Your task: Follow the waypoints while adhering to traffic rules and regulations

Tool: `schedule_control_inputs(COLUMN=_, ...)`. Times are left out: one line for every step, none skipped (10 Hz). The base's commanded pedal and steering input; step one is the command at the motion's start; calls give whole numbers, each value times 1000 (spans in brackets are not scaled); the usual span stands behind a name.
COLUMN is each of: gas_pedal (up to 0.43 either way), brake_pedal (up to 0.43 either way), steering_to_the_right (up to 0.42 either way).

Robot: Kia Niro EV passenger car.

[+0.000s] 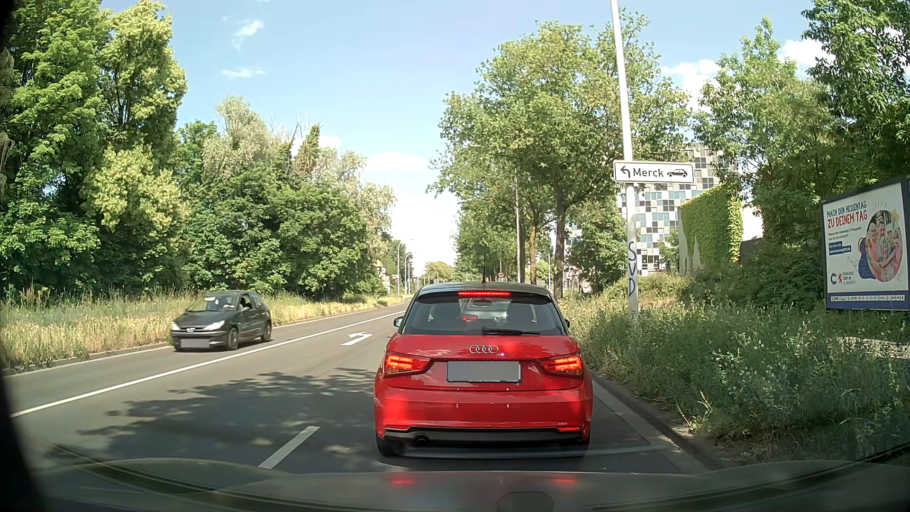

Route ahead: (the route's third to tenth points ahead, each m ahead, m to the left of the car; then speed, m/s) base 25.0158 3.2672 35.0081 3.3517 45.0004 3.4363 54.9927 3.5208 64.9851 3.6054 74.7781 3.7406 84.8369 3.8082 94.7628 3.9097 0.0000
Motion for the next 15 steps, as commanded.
schedule_control_inputs(gas_pedal=0, brake_pedal=293, steering_to_the_right=5)
schedule_control_inputs(gas_pedal=0, brake_pedal=293, steering_to_the_right=5)
schedule_control_inputs(gas_pedal=0, brake_pedal=293, steering_to_the_right=5)
schedule_control_inputs(gas_pedal=0, brake_pedal=293, steering_to_the_right=5)
schedule_control_inputs(gas_pedal=0, brake_pedal=293, steering_to_the_right=5)
schedule_control_inputs(gas_pedal=0, brake_pedal=293, steering_to_the_right=5)
schedule_control_inputs(gas_pedal=0, brake_pedal=293, steering_to_the_right=5)
schedule_control_inputs(gas_pedal=0, brake_pedal=293, steering_to_the_right=5)
schedule_control_inputs(gas_pedal=0, brake_pedal=293, steering_to_the_right=5)
schedule_control_inputs(gas_pedal=0, brake_pedal=293, steering_to_the_right=5)
schedule_control_inputs(gas_pedal=0, brake_pedal=293, steering_to_the_right=5)
schedule_control_inputs(gas_pedal=0, brake_pedal=293, steering_to_the_right=5)
schedule_control_inputs(gas_pedal=0, brake_pedal=293, steering_to_the_right=5)
schedule_control_inputs(gas_pedal=0, brake_pedal=293, steering_to_the_right=5)
schedule_control_inputs(gas_pedal=0, brake_pedal=293, steering_to_the_right=5)
